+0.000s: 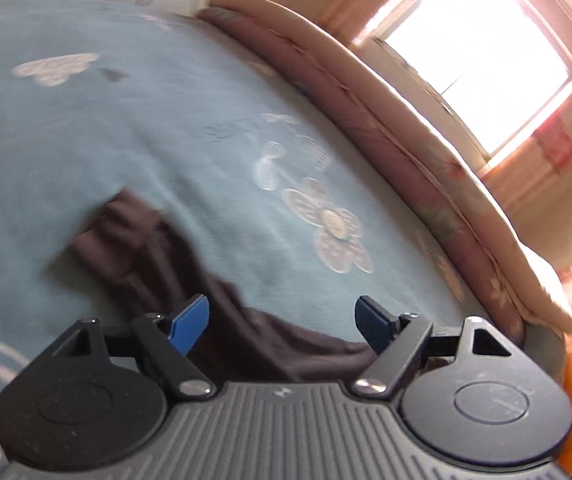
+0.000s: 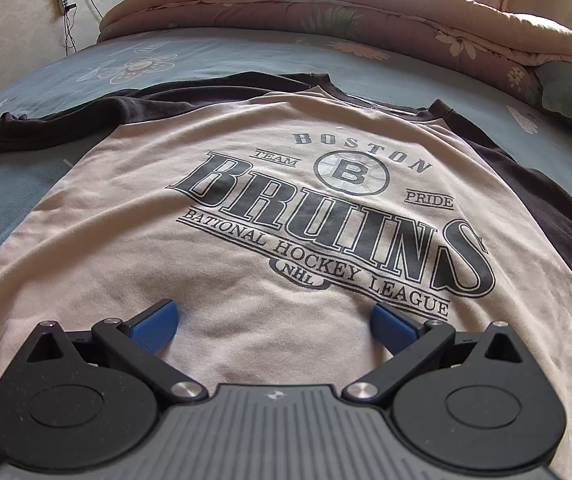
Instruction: Fold clothes
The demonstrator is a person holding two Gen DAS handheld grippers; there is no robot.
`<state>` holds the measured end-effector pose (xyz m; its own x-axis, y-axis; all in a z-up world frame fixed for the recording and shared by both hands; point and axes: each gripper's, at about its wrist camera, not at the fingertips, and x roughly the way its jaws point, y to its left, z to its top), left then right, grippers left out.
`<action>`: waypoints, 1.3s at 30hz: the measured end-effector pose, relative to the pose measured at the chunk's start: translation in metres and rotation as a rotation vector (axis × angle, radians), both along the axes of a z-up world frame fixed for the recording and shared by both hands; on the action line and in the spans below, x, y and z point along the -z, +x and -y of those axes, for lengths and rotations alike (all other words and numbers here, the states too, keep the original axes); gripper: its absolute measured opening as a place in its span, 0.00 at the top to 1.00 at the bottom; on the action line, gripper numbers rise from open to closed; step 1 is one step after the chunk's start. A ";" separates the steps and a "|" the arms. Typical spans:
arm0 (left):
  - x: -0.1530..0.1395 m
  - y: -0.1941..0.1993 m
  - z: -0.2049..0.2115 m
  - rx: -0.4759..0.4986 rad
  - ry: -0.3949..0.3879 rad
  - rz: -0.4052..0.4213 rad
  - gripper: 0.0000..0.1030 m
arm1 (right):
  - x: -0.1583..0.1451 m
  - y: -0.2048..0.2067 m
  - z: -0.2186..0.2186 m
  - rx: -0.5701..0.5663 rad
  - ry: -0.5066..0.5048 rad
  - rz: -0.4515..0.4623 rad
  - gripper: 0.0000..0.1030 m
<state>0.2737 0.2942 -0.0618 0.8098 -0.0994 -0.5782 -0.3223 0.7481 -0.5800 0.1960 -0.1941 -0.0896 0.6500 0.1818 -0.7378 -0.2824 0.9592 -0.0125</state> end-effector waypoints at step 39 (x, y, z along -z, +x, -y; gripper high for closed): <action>0.028 0.212 0.283 0.577 -0.050 -0.099 0.18 | 0.000 -0.006 0.003 -0.005 0.007 0.021 0.00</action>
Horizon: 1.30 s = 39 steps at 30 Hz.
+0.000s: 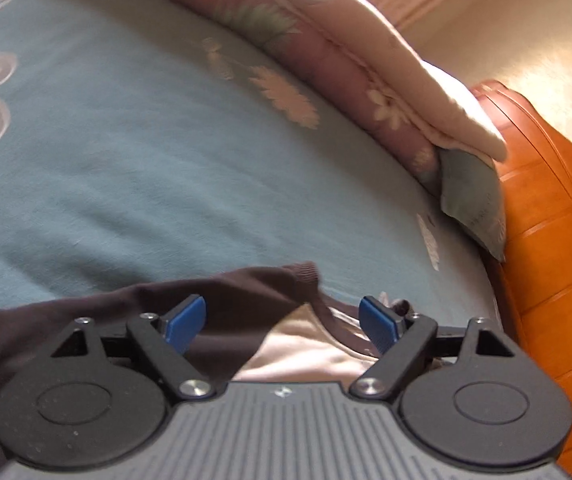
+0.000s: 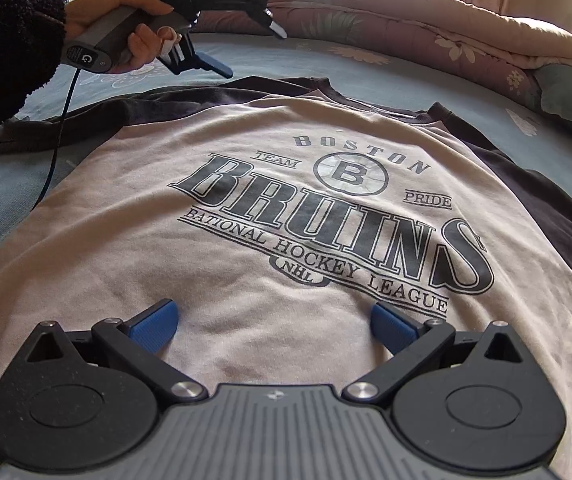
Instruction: Fold clothes
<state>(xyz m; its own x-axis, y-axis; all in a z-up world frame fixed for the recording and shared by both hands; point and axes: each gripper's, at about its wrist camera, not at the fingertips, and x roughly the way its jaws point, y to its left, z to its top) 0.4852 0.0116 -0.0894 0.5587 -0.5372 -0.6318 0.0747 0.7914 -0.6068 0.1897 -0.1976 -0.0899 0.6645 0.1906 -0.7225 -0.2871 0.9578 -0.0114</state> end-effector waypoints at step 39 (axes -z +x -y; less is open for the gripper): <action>-0.007 -0.060 0.017 0.025 0.239 -0.131 0.19 | -0.006 -0.005 0.029 0.074 0.079 -0.051 0.00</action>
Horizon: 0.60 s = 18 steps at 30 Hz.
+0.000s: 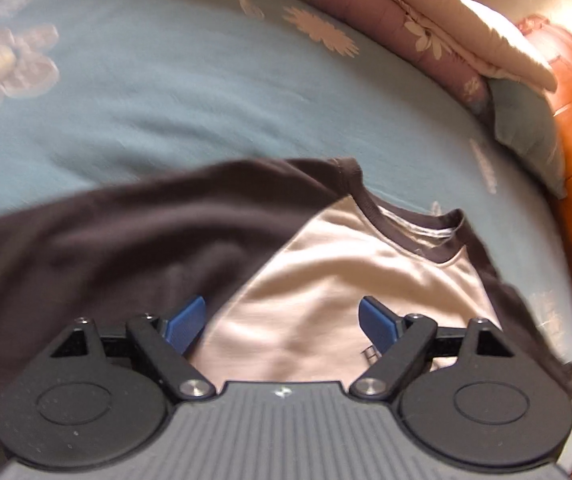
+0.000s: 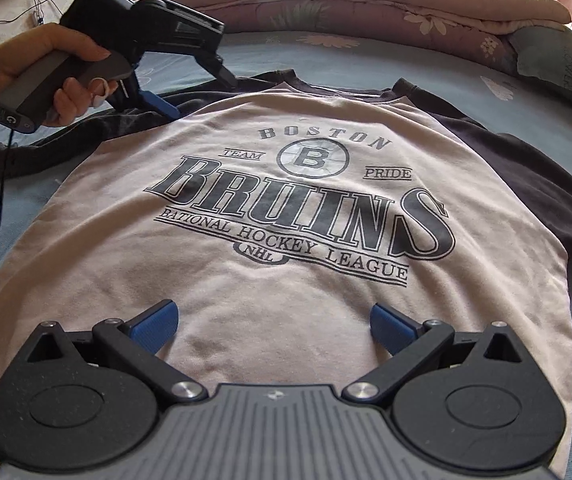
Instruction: Fold clothes
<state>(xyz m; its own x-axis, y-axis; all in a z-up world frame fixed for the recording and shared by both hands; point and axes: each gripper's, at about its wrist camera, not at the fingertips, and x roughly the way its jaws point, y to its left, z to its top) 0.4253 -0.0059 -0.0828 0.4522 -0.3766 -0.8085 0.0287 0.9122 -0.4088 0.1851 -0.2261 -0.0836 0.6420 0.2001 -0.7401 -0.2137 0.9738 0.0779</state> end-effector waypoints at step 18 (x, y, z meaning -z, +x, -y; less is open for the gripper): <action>0.008 -0.184 -0.057 0.037 -0.092 -0.025 0.17 | 0.003 -0.001 -0.005 0.002 -0.039 0.006 0.00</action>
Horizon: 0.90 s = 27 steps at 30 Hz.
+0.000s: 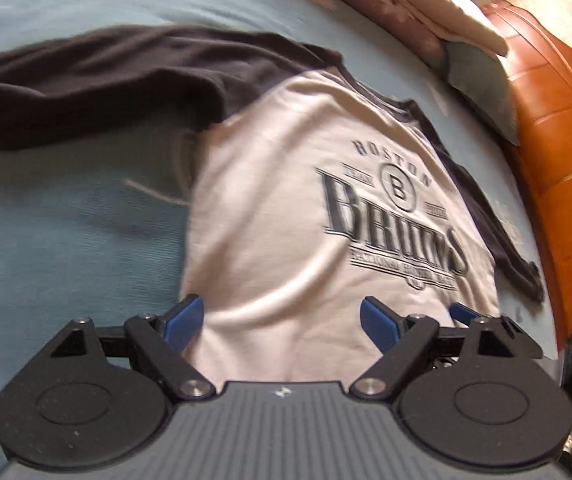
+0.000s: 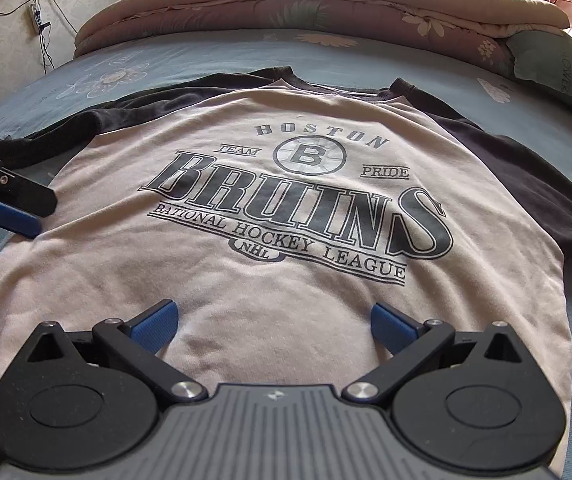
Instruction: Fold clothes
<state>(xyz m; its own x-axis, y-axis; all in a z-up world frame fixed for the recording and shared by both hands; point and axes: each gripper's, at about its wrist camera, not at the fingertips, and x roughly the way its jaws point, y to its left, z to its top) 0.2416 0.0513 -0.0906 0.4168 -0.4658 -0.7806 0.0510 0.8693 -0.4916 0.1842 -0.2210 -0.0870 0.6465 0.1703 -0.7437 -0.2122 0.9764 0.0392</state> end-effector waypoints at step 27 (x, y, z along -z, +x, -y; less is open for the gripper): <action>-0.003 -0.112 0.099 0.298 0.241 0.191 0.11 | -0.029 -0.099 0.055 0.031 0.109 -0.097 0.00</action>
<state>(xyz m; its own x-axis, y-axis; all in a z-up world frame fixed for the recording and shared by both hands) 0.1296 -0.0481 -0.0876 0.4392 -0.4020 -0.8034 0.3883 0.8914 -0.2338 0.0851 -0.2756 -0.0582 0.5790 0.2343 -0.7810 -0.1718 0.9714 0.1640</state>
